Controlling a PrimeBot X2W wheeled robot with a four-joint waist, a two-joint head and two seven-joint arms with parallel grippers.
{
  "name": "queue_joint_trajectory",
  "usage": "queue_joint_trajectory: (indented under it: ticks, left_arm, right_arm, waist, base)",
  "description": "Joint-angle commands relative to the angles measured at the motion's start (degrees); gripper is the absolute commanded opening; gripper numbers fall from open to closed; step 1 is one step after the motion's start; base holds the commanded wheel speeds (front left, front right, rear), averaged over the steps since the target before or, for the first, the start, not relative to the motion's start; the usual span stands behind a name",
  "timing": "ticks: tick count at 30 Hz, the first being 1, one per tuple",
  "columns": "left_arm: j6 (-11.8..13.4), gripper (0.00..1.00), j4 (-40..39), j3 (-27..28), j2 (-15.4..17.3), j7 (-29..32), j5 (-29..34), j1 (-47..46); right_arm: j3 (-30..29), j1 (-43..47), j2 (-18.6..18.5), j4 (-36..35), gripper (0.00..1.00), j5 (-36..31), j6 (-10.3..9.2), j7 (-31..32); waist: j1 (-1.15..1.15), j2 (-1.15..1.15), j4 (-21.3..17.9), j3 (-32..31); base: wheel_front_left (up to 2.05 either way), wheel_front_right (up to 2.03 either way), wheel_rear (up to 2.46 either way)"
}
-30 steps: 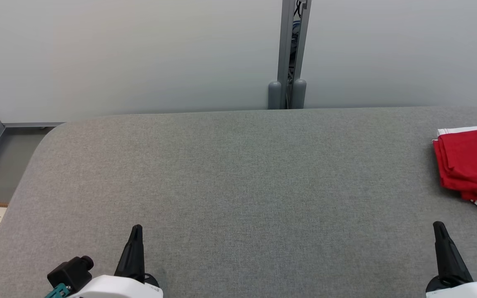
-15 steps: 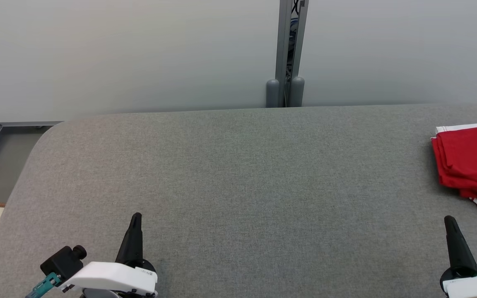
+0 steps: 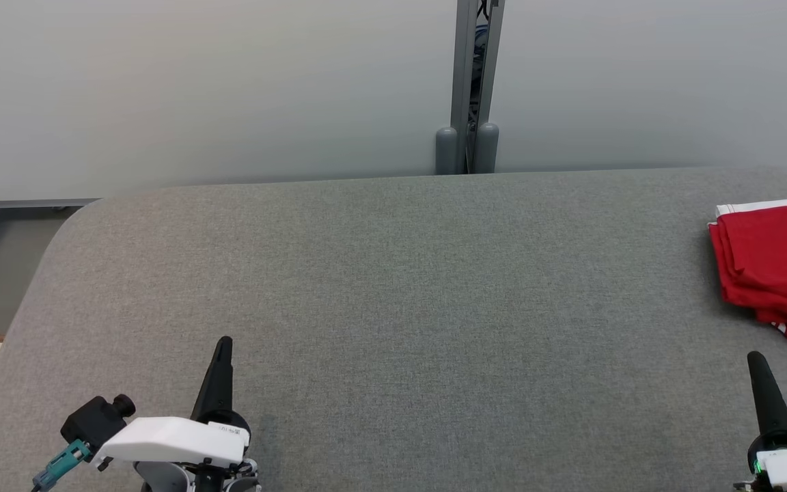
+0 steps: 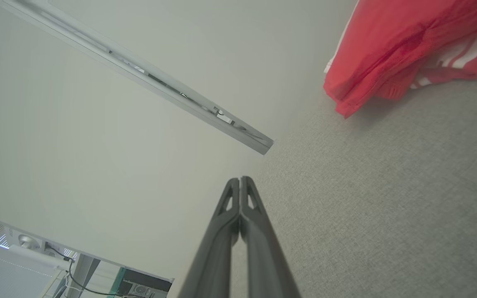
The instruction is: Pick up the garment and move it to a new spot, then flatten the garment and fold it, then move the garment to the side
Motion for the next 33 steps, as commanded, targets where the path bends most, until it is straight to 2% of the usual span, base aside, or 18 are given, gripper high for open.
queue_joint_trajectory:
  ticks: [1,33]
  left_arm:
    - [-0.5,0.0,-0.11,0.31,0.23,0.31,-1.58,-1.8]
    - [-3.19,0.0,2.34,1.01,0.22,3.3,-18.0,-5.98]
  right_arm:
    - [-0.68,-1.2,-0.6,-0.3,0.0,1.76,0.01,0.48]
    - [-4.98,-3.35,-0.8,1.3,0.0,18.35,0.0,6.16]
  waist:
    - [0.0,0.0,-0.04,0.04]
    - [0.0,0.0,-0.87,0.86]
  base:
    - [0.0,0.0,0.0]
    - [0.0,0.0,0.0]
